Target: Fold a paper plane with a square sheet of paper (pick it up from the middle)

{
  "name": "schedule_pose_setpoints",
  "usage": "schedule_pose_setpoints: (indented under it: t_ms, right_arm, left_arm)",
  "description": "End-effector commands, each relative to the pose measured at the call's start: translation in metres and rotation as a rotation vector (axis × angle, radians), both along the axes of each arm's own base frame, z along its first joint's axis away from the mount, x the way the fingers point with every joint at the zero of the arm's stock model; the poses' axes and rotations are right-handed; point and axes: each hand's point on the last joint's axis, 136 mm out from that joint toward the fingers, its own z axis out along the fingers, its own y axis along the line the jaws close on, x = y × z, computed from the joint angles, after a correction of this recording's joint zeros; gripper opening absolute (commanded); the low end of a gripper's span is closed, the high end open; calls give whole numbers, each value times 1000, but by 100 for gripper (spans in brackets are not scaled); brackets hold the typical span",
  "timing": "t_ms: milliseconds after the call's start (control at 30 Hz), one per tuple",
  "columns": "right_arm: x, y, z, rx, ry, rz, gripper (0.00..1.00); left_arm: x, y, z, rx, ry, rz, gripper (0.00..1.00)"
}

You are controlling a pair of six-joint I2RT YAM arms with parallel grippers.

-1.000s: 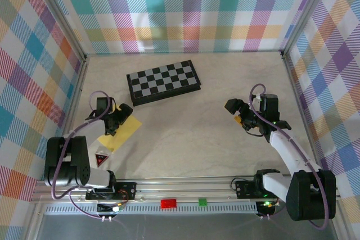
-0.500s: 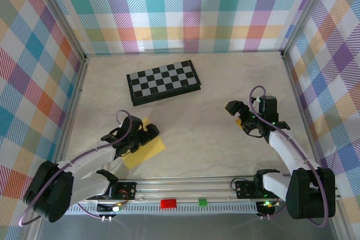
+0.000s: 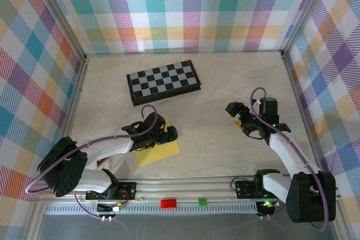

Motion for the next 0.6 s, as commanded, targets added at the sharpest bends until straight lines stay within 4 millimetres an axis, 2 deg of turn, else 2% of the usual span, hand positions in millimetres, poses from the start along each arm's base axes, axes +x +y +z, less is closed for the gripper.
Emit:
schedule_pose_setpoints:
  t_ms: [0,100,200,367,567]
  right_arm:
    - [-11,14,6,35,-30,81,99]
    - [-18,20,5,35,-31,121,99]
    - [-21,23,2,29,-23,139,99]
    - [-25,26,-5,17,1,157,99]
    - [-31,5,-24,-126,59,96,99]
  left_arm:
    - [3,28,0,206,-13,-29,100]
    - [3,43,-5,297,17,-17,100]
    - [2,44,-15,307,49,-20,100]
    - [-2,26,-32,253,110,-59,100]
    - [-2,3,-39,192,145,-122,100]
